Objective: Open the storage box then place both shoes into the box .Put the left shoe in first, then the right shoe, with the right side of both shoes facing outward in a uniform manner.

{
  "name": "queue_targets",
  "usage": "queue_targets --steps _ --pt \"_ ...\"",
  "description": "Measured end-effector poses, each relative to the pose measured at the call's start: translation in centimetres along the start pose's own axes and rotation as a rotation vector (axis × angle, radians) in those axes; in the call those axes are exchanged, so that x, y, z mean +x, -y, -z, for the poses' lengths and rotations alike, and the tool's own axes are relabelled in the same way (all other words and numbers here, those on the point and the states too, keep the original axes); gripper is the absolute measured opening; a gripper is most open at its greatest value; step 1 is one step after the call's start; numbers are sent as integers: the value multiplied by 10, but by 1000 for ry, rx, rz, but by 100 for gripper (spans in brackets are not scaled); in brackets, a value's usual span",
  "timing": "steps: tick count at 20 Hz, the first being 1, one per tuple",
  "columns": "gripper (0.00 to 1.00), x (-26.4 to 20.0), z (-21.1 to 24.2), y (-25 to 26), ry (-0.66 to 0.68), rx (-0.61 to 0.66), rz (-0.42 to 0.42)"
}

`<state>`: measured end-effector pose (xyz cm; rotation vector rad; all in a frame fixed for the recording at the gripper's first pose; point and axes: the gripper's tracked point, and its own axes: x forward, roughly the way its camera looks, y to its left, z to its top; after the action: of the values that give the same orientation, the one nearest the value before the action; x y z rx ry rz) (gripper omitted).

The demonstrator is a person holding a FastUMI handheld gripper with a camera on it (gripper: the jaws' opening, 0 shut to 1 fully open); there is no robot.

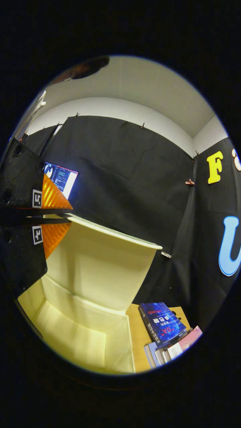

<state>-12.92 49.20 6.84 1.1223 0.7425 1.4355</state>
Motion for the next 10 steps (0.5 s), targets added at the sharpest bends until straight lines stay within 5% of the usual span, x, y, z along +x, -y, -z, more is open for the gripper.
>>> queue_targets --steps 4,6,10 --pt "10 38 18 16 -46 -8 55" --pt "22 45 23 21 -45 -12 79" --pt "75 33 10 24 15 -53 119"
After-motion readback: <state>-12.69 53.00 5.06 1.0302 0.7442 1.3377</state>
